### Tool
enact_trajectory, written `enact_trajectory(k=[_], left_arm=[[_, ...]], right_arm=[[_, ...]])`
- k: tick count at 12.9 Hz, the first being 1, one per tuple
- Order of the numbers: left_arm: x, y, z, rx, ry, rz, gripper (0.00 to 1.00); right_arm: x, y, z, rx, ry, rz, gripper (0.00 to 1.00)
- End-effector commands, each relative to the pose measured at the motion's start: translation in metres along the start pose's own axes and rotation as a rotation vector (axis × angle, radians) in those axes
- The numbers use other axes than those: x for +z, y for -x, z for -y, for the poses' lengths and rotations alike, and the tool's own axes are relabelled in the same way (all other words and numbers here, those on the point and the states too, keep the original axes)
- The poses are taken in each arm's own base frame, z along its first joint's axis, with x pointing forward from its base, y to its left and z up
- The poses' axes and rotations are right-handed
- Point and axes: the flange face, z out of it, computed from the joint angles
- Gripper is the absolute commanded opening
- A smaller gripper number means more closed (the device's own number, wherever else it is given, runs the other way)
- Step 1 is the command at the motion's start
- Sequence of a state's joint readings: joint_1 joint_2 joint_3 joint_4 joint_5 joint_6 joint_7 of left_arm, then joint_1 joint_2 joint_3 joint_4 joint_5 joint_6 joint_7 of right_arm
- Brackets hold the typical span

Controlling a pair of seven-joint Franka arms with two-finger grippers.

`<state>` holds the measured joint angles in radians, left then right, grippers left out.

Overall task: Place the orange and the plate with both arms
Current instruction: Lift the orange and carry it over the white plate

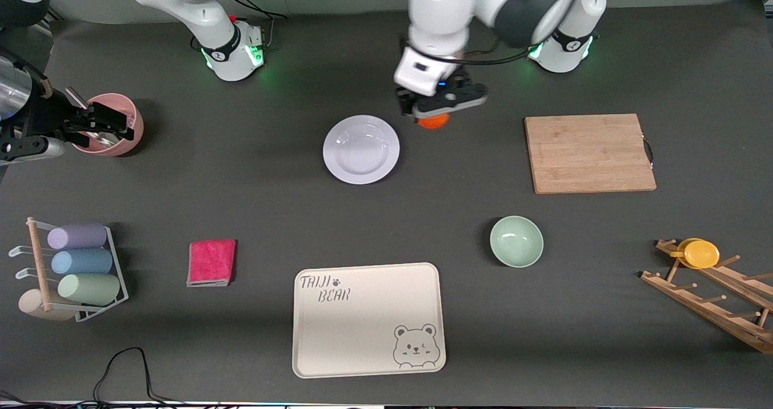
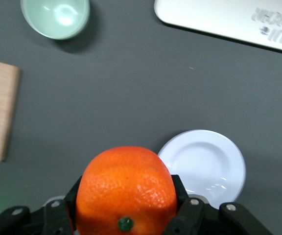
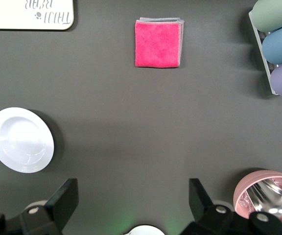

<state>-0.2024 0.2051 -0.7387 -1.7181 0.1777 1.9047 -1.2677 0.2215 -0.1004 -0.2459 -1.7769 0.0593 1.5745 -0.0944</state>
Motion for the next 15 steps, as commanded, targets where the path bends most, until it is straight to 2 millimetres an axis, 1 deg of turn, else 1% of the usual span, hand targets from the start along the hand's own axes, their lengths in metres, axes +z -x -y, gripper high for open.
enact_trajectory(k=[1,2,3,5,7,9,11,13,15], left_arm=[[0.028,0.035,-0.075,-0.032,0.008,0.007,0.52],[0.045,0.055,-0.093,-0.027,0.001,0.001,0.52],[0.065,0.074,-0.106,-0.019,-0.010,-0.006,0.52],[0.113,0.101,-0.120,0.005,-0.053,-0.011,0.52],[0.157,0.118,-0.130,0.016,-0.049,-0.011,0.52],[0.200,0.122,-0.135,0.024,-0.045,-0.029,0.52],[0.234,0.134,-0.137,0.044,-0.056,-0.037,0.52],[0.259,0.136,-0.135,0.054,-0.063,-0.039,0.52],[0.275,0.140,-0.135,0.062,-0.057,-0.028,0.52]], right_arm=[[0.005,-0.001,-0.003,-0.012,-0.021,-0.010,1.00],[0.006,-0.001,-0.004,-0.010,-0.021,-0.010,1.00],[0.006,-0.001,-0.004,-0.010,-0.021,-0.010,1.00],[0.006,-0.001,-0.004,-0.010,-0.023,-0.008,1.00],[0.006,-0.001,-0.005,-0.008,-0.023,-0.013,1.00],[0.012,-0.002,-0.005,-0.007,-0.023,-0.014,1.00],[0.019,-0.003,-0.006,-0.006,-0.023,-0.013,1.00],[0.023,-0.002,-0.006,-0.005,-0.024,-0.010,1.00],[0.022,-0.002,-0.006,-0.005,-0.024,-0.013,1.00]])
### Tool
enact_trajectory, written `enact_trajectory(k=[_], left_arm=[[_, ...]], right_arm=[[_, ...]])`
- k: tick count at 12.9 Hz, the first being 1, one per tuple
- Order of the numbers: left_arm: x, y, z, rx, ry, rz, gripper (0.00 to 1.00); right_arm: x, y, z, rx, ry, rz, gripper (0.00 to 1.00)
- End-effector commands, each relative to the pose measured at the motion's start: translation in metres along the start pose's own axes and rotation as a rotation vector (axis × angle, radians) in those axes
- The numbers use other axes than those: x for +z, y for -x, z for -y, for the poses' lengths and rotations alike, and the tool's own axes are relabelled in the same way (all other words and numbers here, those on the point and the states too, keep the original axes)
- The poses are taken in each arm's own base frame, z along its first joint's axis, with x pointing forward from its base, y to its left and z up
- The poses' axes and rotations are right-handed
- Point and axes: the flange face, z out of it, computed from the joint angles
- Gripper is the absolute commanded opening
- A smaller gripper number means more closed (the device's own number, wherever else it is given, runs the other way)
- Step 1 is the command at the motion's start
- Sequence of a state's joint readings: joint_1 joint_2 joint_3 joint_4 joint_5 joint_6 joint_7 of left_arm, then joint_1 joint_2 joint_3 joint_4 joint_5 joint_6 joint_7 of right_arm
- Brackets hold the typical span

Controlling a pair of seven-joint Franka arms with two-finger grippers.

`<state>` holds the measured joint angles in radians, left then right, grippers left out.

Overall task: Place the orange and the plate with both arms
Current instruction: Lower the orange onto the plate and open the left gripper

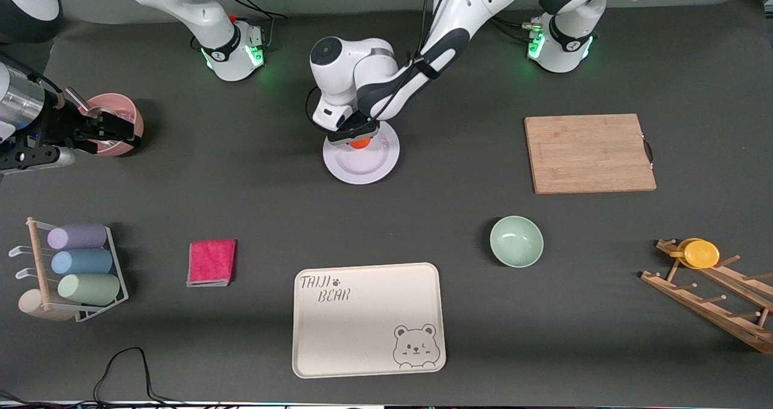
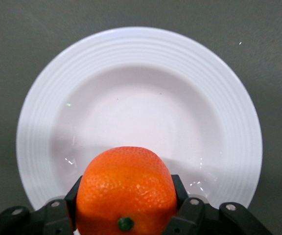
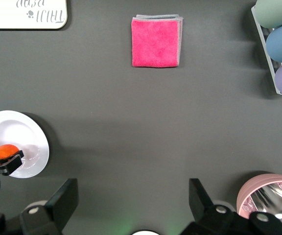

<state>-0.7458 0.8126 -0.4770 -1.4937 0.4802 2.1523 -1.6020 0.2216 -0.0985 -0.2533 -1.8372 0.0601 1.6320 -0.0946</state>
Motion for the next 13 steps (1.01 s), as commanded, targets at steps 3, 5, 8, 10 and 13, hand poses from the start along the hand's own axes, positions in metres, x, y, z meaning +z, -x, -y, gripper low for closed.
enact_trajectory(k=[3,5,8,10,13], left_arm=[[0.016,0.003,-0.008,0.013,0.018,-0.033,0.52],[0.021,0.004,-0.008,0.020,0.023,-0.035,0.52],[0.022,0.003,-0.008,0.022,0.025,-0.039,0.54],[0.023,-0.002,-0.008,0.022,0.031,-0.044,0.85],[0.013,-0.012,-0.005,0.020,0.022,-0.062,1.00]], right_arm=[[-0.001,0.002,0.000,-0.016,-0.022,-0.017,1.00],[-0.001,0.002,-0.001,-0.015,-0.024,-0.016,1.00],[-0.002,0.003,0.000,-0.014,-0.039,-0.018,1.00],[-0.002,0.003,0.000,-0.014,-0.039,-0.018,1.00],[-0.004,0.004,0.000,-0.014,-0.039,-0.020,1.00]])
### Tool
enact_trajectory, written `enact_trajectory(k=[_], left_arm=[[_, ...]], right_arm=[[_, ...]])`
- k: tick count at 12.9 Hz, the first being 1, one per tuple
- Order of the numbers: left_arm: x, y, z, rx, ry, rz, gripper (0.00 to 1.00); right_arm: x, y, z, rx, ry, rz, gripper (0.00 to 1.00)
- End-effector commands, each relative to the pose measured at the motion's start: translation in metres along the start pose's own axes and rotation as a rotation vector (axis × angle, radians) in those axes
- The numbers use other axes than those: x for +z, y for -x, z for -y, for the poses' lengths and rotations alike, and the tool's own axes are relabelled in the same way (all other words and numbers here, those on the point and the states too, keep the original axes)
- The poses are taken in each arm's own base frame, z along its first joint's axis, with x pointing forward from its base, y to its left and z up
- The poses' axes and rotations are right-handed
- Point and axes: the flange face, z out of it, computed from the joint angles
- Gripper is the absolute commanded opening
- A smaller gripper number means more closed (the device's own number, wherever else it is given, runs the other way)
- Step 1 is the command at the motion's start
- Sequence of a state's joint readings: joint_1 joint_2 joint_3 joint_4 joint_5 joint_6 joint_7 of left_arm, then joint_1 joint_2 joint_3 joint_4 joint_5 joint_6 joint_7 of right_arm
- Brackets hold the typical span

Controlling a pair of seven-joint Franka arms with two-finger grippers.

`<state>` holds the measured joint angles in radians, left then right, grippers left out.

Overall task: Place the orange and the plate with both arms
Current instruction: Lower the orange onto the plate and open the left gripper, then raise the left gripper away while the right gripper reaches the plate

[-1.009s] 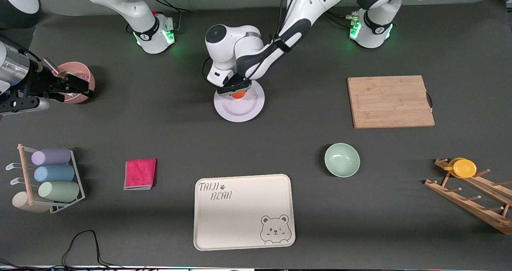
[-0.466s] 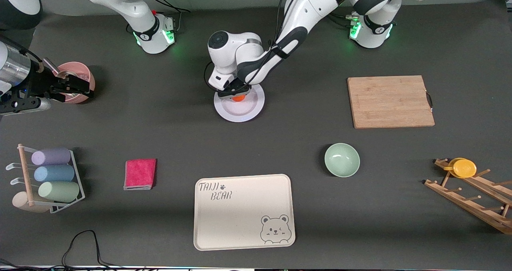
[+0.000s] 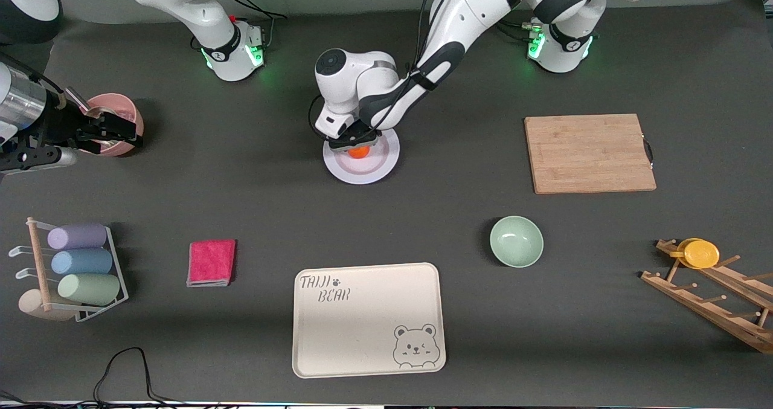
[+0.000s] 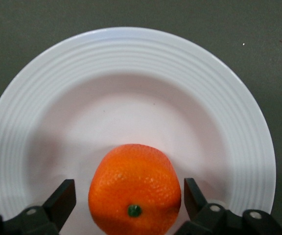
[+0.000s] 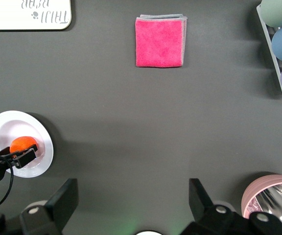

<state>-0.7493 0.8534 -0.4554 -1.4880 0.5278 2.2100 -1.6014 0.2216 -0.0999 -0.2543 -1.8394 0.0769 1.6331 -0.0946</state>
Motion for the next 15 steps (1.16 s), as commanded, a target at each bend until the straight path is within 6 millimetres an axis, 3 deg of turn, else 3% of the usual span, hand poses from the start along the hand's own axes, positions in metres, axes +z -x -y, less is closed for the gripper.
enact_trajectory(k=[1,3,5,8,11,13,15], left_arm=[[-0.021,-0.013,-0.003,-0.002,0.009,-0.036,1.00],[-0.054,-0.031,0.007,-0.007,-0.031,-0.031,1.00],[-0.123,-0.054,0.021,-0.010,-0.005,0.034,1.00],[-0.225,-0.100,0.069,-0.026,0.000,0.103,1.00],[-0.314,-0.174,0.158,-0.026,0.014,0.175,1.00],[-0.351,-0.230,0.231,-0.035,0.028,0.190,1.00],[-0.373,-0.276,0.301,-0.038,0.031,0.181,1.00]], right_arm=[[-0.003,0.004,-0.001,-0.016,-0.022,-0.016,1.00],[-0.004,0.003,-0.001,-0.016,-0.023,-0.019,1.00],[-0.004,0.003,0.001,-0.015,-0.040,-0.020,1.00],[-0.005,0.007,-0.001,0.012,-0.141,-0.012,1.00],[0.008,0.016,-0.004,0.044,-0.283,0.034,1.00],[0.025,0.019,0.002,0.058,-0.363,0.058,1.00],[0.049,0.021,0.007,0.024,-0.456,0.069,1.00]])
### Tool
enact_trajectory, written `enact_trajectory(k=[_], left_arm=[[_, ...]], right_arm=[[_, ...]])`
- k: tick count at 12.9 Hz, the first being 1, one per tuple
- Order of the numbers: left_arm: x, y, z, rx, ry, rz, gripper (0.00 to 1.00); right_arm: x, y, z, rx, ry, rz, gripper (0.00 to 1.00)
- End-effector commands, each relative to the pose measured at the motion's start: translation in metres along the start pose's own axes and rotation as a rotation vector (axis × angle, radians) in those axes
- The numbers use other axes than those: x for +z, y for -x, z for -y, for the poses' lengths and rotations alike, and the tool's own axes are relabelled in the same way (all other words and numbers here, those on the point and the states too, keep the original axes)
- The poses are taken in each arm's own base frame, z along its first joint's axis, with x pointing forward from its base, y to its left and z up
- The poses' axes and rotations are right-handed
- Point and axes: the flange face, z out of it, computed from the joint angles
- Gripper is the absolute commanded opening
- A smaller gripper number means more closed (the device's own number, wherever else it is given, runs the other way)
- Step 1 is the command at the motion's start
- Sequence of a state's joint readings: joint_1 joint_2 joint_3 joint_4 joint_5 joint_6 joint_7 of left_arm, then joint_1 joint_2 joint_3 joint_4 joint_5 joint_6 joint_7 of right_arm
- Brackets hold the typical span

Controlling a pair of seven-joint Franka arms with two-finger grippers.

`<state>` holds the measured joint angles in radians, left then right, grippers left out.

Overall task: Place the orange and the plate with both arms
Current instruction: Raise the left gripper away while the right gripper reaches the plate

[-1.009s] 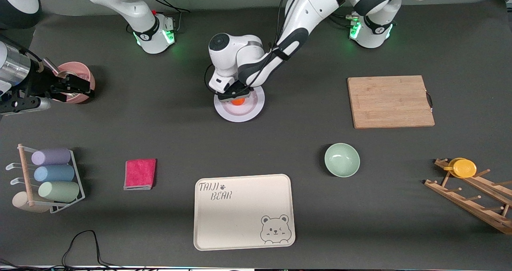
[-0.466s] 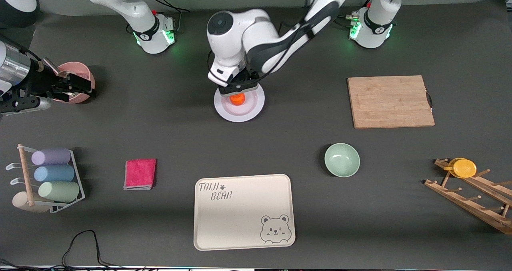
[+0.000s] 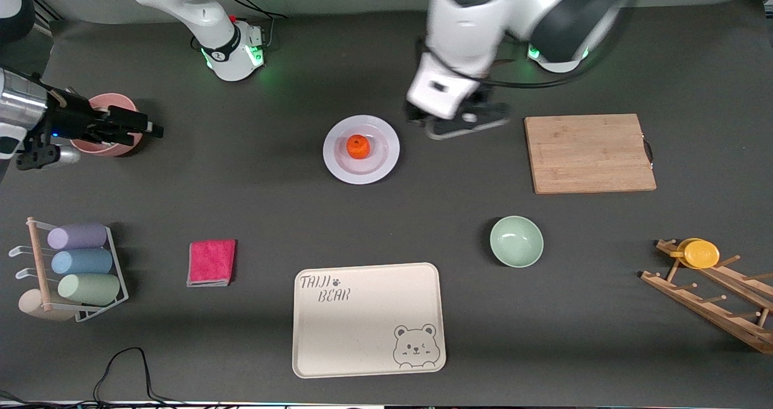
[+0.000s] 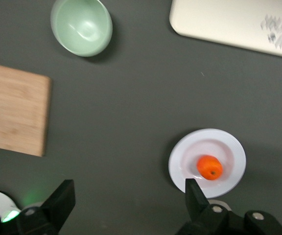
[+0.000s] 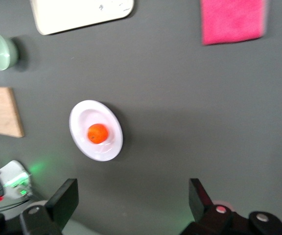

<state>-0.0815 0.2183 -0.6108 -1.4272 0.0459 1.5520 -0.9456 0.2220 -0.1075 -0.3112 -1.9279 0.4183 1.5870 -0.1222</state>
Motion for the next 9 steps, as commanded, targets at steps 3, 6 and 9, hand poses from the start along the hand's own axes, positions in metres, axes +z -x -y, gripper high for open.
enact_trajectory(k=[3,6,9], left_arm=[[-0.039,-0.079,0.142,0.039,-0.010,0.007,1.00],[-0.055,-0.117,0.226,0.075,-0.001,-0.001,1.00],[-0.061,-0.138,0.281,0.102,0.008,-0.017,1.00]], right_arm=[[0.047,0.008,-0.006,-0.014,-0.167,0.018,1.00],[0.091,0.012,-0.005,0.008,-0.287,0.035,1.00],[0.137,0.022,-0.023,-0.013,-0.371,0.042,1.00]])
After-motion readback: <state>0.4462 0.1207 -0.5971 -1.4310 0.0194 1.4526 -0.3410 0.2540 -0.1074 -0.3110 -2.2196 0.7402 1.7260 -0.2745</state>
